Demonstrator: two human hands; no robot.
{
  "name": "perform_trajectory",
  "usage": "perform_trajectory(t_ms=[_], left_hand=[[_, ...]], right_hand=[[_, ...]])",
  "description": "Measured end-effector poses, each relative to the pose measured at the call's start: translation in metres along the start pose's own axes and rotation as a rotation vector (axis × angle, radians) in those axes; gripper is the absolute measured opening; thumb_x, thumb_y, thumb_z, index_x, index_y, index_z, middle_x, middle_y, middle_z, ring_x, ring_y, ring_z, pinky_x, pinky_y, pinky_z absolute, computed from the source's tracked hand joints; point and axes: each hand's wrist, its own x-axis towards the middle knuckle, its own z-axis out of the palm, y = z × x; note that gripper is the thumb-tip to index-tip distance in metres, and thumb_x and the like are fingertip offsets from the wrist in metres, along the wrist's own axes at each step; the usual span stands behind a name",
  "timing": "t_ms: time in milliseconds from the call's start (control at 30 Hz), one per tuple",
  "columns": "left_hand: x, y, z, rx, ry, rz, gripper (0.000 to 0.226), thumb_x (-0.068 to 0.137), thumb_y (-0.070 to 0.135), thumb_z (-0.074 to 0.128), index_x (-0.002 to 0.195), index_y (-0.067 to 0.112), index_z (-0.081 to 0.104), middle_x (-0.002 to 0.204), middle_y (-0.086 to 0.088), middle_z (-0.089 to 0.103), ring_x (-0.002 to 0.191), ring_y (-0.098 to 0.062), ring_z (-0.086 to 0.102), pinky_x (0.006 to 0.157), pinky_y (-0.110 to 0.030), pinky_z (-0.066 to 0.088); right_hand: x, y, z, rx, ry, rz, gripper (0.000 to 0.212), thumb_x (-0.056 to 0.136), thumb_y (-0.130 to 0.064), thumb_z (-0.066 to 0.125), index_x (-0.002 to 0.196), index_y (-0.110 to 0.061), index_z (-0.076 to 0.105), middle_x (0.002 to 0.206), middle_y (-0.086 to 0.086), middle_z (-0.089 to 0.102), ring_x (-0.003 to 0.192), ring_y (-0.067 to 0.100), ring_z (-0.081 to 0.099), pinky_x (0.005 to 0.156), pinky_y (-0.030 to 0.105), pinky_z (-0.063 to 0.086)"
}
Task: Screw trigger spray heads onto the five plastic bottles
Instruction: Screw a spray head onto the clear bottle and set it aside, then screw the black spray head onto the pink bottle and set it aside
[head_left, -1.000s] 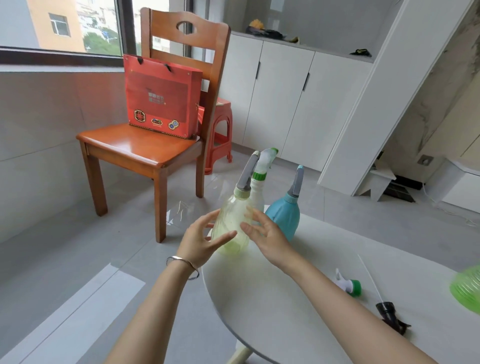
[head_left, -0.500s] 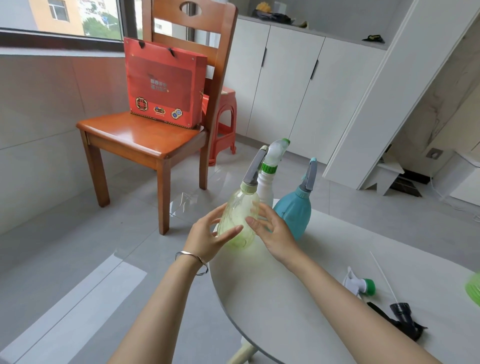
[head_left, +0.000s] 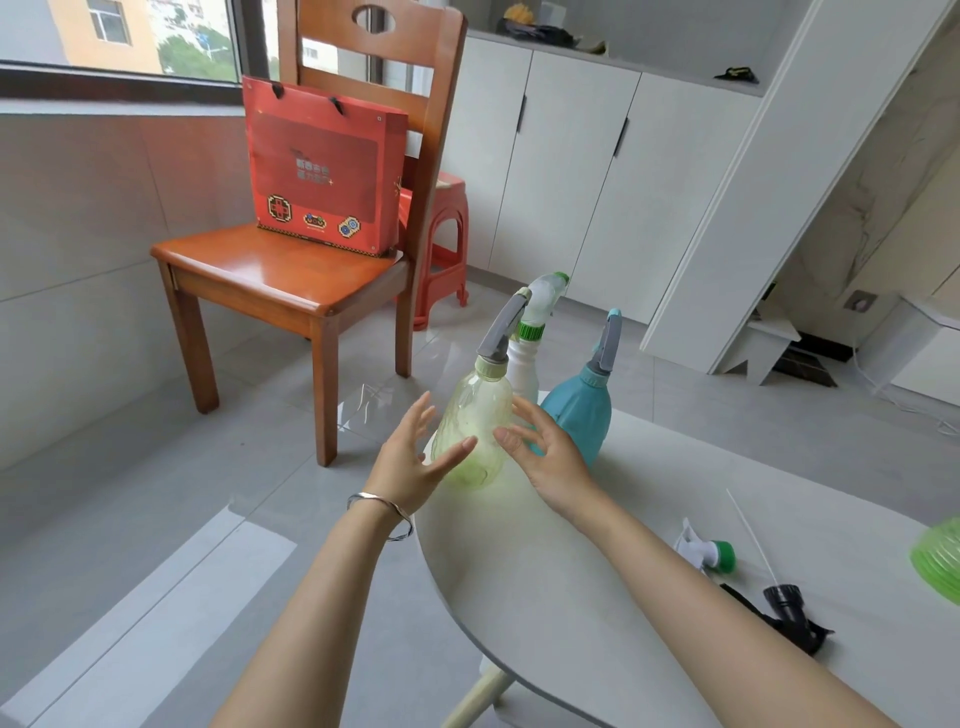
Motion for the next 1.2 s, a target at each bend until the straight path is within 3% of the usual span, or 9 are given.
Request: perform_trajectory(t_ms=[167, 267, 367, 500, 667, 767, 867, 1033, 1200], left_hand=[[-0.009, 0.027, -0.007, 0.04, 0.167, 0.119, 0.064, 0.08, 0.042, 0.066, 0.134, 0.015, 0.045, 0.123, 0.001, 0.057, 0.111, -0.017, 0.056, 0.089, -0.03, 0.049], [-0.023, 0.05, -0.005, 0.001, 0.225, 0.236, 0.049, 0.076, 0.058, 0.052, 0.108, 0.022, 0.061, 0.095, 0.012, 0.064, 0.088, 0.007, 0.061, 0.069, -0.008, 0.048], [-0.04, 0.07, 0.009, 0.029, 0.185, 0.302, 0.032, 0.076, 0.064, 0.047, 0.091, 0.038, 0.059, 0.088, 0.019, 0.065, 0.083, 0.013, 0.059, 0.064, -0.002, 0.044], [-0.057, 0.087, 0.047, 0.125, 0.004, 0.343, 0.025, 0.081, 0.057, 0.049, 0.092, 0.037, 0.059, 0.09, 0.019, 0.065, 0.086, 0.004, 0.06, 0.066, -0.006, 0.046], [-0.067, 0.097, 0.109, 0.348, -0.167, 0.401, 0.026, 0.088, 0.042, 0.058, 0.106, 0.024, 0.062, 0.102, 0.01, 0.067, 0.09, -0.007, 0.062, 0.081, -0.031, 0.054], [-0.068, 0.104, 0.151, 0.514, -0.242, 0.481, 0.036, 0.086, 0.052, 0.054, 0.112, 0.029, 0.06, 0.111, 0.01, 0.065, 0.097, -0.006, 0.059, 0.083, -0.023, 0.048], [-0.069, 0.115, 0.199, 0.553, -0.291, 0.524, 0.042, 0.087, 0.054, 0.051, 0.121, 0.03, 0.056, 0.123, 0.01, 0.061, 0.115, -0.01, 0.055, 0.09, -0.026, 0.044], [-0.071, 0.14, 0.283, 0.565, -0.351, 0.594, 0.058, 0.088, 0.054, 0.051, 0.138, 0.026, 0.041, 0.142, 0.009, 0.047, 0.131, -0.014, 0.04, 0.101, -0.029, 0.037], [-0.076, 0.161, 0.356, 0.501, -0.404, 0.556, 0.072, 0.087, 0.058, 0.049, 0.148, 0.031, 0.022, 0.152, 0.012, 0.032, 0.138, -0.014, 0.031, 0.104, -0.031, 0.035]], right_hand=[[-0.019, -0.006, -0.02, 0.03, 0.047, -0.032, 0.049, 0.089, -0.031, 0.06, 0.135, -0.028, 0.043, 0.136, -0.009, 0.048, 0.123, 0.01, 0.049, 0.096, 0.02, 0.037], [-0.04, -0.008, -0.042, 0.032, 0.053, -0.062, 0.047, 0.089, -0.03, 0.06, 0.134, -0.028, 0.044, 0.137, -0.011, 0.047, 0.124, 0.009, 0.048, 0.088, 0.009, 0.04], [-0.066, -0.007, -0.071, -0.004, 0.102, -0.09, 0.046, 0.089, -0.03, 0.06, 0.133, -0.028, 0.045, 0.138, -0.012, 0.047, 0.125, 0.006, 0.048, 0.081, 0.0, 0.04], [-0.103, -0.002, -0.118, -0.062, 0.208, -0.128, 0.043, 0.089, -0.028, 0.061, 0.13, -0.032, 0.048, 0.137, -0.016, 0.049, 0.126, -0.001, 0.046, 0.083, 0.002, 0.04], [-0.154, 0.008, -0.185, -0.21, 0.32, -0.17, 0.046, 0.088, -0.028, 0.062, 0.129, -0.036, 0.046, 0.133, -0.023, 0.048, 0.123, -0.01, 0.044, 0.094, 0.01, 0.041], [-0.183, 0.02, -0.227, -0.358, 0.414, -0.183, 0.047, 0.088, -0.027, 0.062, 0.131, -0.034, 0.046, 0.134, -0.024, 0.046, 0.126, -0.008, 0.041, 0.102, 0.01, 0.033], [-0.207, 0.034, -0.271, -0.525, 0.567, -0.171, 0.048, 0.087, -0.021, 0.065, 0.132, -0.022, 0.05, 0.138, -0.011, 0.046, 0.131, 0.002, 0.038, 0.108, 0.009, 0.022], [-0.238, 0.055, -0.335, -0.68, 0.816, -0.156, 0.048, 0.08, -0.01, 0.072, 0.126, -0.005, 0.056, 0.137, 0.011, 0.052, 0.132, 0.031, 0.043, 0.115, 0.032, 0.02], [-0.261, 0.09, -0.381, -0.682, 0.976, -0.058, 0.059, 0.078, -0.011, 0.074, 0.132, -0.008, 0.05, 0.147, 0.015, 0.04, 0.139, 0.032, 0.03, 0.115, 0.052, 0.02]])
